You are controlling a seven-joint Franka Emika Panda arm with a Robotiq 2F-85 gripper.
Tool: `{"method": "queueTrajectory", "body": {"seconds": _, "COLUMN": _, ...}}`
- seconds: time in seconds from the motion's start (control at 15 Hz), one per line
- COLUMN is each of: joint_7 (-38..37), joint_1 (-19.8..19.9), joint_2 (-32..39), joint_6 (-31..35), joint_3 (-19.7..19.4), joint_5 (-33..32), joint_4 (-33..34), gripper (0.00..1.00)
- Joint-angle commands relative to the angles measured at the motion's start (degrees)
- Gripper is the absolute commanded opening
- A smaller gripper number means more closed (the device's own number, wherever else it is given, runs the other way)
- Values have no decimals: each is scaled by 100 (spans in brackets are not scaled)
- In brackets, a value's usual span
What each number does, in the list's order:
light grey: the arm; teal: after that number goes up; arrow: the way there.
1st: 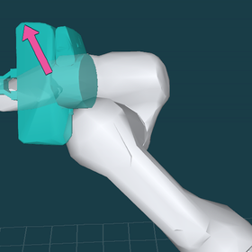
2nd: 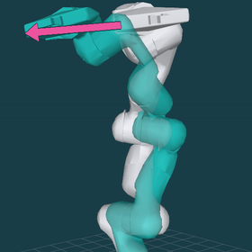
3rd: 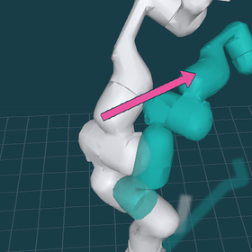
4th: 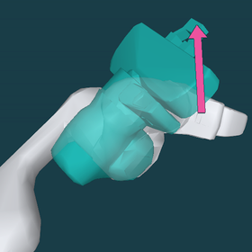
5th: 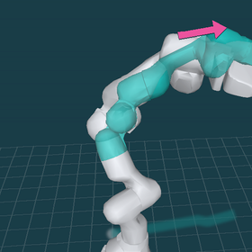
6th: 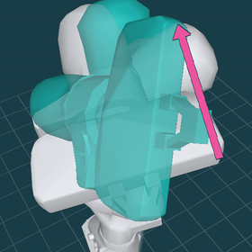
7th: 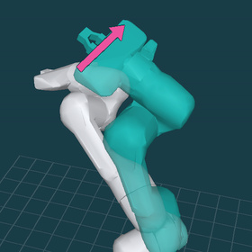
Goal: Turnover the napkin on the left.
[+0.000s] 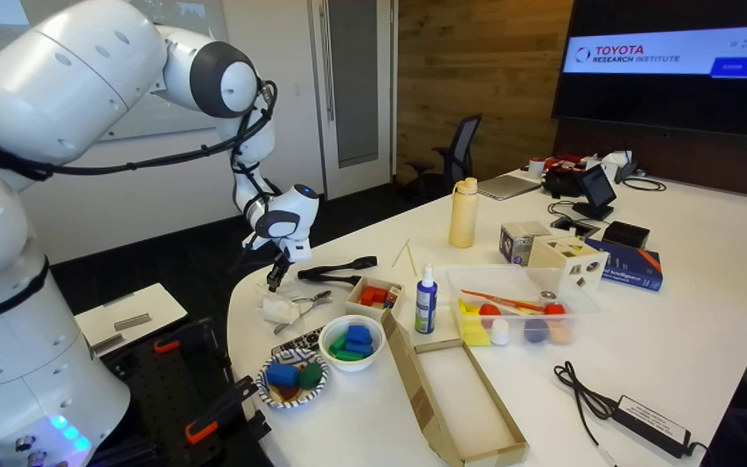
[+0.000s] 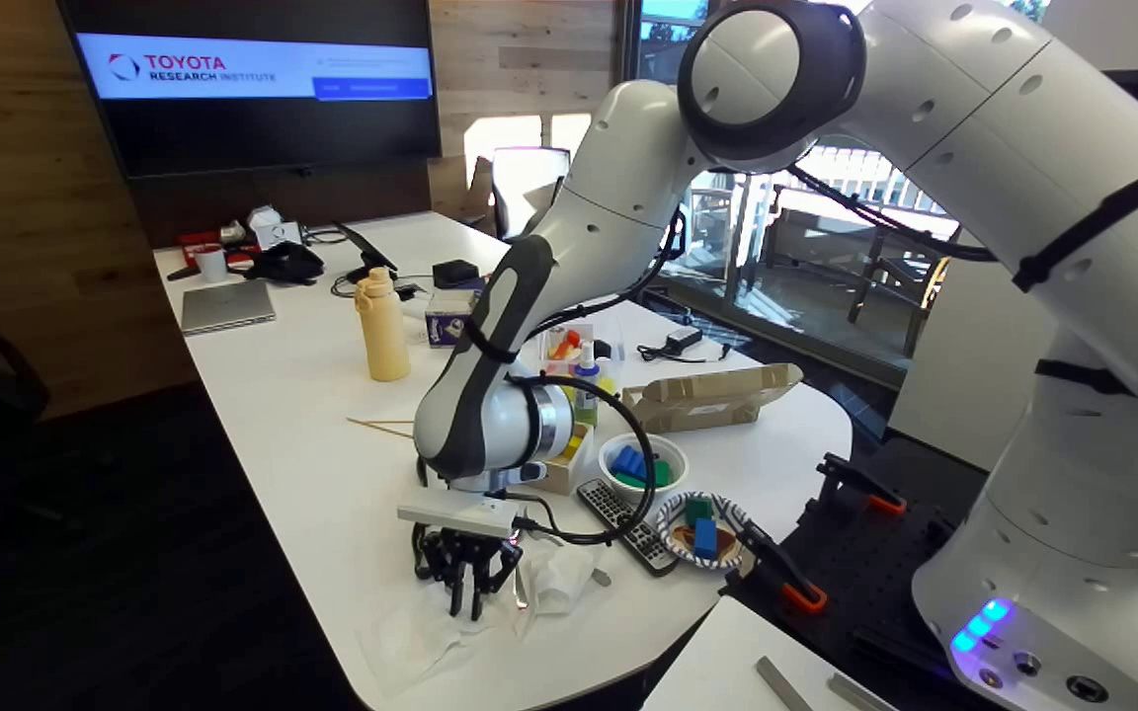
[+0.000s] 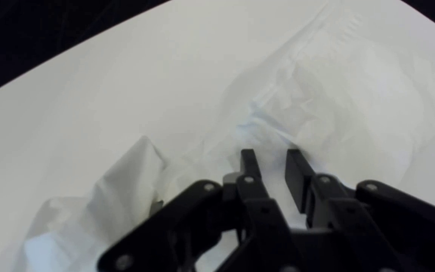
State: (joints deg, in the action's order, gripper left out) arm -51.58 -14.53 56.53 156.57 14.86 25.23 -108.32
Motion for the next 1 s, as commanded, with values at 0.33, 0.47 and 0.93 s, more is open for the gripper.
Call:
{"method": "queueTrajectory", "body": {"seconds": 0.33, "joint_7": 43, "joint_1": -186, "joint_2": 111, "joint_6": -459, "joint_3": -133, "joint_5": -46, "joint_4": 333, "gripper": 98}}
{"method": "queueTrajectory", "body": {"seconds": 0.47, "joint_7": 9, "joint_1": -206, "joint_2": 124, "joint_6": -547, "joint_3": -175, "joint_5": -45, "joint_4": 384, "gripper": 59}}
{"method": "queueTrajectory", "body": {"seconds": 0.93, "joint_7": -18, "joint_1": -234, "joint_2": 298, "joint_6": -794, "joint_3": -262, "joint_5": -68, "joint_4": 646, "gripper": 11}}
